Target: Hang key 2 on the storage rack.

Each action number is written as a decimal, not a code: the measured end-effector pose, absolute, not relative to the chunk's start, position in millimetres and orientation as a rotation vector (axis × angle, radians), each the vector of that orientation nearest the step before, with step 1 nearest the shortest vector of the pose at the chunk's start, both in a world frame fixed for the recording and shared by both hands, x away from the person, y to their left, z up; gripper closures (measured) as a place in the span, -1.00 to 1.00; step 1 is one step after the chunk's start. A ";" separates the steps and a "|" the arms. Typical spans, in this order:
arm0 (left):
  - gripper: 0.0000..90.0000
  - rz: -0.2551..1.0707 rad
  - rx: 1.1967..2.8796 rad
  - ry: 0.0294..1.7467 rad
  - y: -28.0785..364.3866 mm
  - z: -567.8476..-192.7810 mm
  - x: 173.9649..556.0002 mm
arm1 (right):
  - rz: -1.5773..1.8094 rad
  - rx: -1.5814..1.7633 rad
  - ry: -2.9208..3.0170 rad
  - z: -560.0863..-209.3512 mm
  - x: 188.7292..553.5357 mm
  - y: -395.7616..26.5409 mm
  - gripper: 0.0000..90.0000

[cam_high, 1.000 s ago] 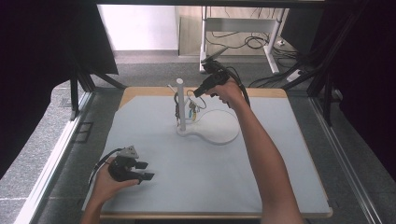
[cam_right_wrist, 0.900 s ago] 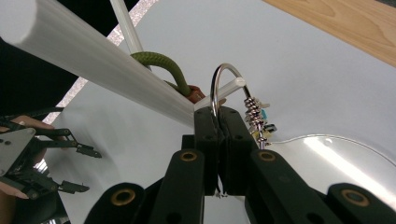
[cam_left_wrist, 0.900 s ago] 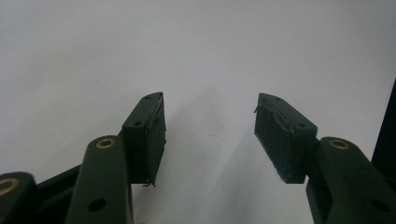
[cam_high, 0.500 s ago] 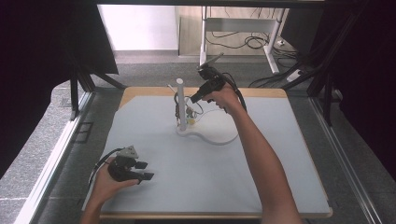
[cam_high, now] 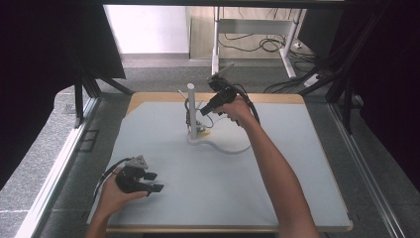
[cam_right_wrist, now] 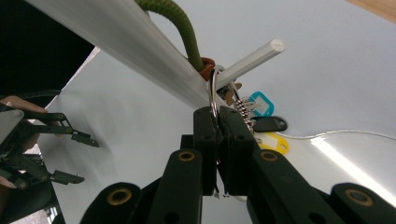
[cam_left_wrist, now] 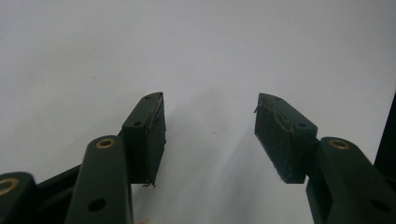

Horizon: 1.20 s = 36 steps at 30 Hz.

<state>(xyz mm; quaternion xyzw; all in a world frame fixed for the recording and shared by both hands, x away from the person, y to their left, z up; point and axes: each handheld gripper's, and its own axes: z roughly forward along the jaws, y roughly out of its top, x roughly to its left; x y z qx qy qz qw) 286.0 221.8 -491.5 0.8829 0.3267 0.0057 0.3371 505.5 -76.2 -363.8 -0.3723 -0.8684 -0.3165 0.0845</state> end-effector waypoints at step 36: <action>-0.04 0.009 2.285 0.859 222.3 -489.1 283.8 | -1.199 -1.088 -2.729 -362.9 420.4 -179.2 0.17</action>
